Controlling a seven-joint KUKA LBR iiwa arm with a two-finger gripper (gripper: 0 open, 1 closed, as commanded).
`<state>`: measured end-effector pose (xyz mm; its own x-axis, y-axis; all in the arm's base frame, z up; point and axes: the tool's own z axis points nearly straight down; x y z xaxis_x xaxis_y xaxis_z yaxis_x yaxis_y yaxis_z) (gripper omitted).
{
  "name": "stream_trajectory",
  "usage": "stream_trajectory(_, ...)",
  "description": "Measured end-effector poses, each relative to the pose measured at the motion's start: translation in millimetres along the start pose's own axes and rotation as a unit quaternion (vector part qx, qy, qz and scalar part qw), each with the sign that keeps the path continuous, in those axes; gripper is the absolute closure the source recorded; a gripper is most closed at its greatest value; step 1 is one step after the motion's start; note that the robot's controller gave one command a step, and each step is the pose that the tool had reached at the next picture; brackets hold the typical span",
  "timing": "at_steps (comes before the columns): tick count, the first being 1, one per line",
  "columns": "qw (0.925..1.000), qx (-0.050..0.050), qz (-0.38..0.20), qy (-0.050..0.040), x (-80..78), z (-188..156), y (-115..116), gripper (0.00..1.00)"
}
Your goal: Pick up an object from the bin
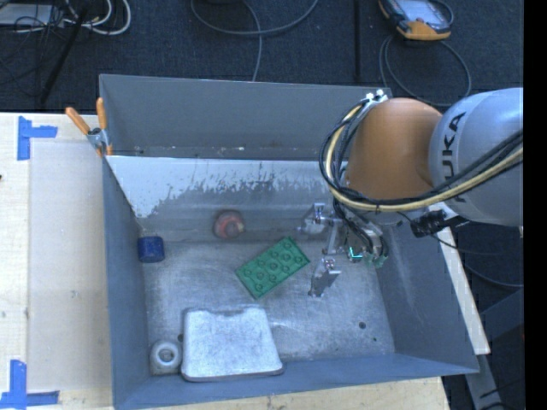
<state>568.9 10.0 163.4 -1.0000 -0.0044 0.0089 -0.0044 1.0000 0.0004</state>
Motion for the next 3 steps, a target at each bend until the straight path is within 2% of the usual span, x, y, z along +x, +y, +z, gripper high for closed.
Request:
stream_trajectory(1,0.9998,0.0,-0.019,-0.0102,-24.6,89.4,17.4,0.0)
stream_trajectory(2,0.9997,0.0,-0.019,-0.0158,-27.1,85.0,17.2,1.0)
stream_trajectory(3,0.9969,0.001,-0.079,-0.0089,-27.5,-44.4,24.5,1.0)
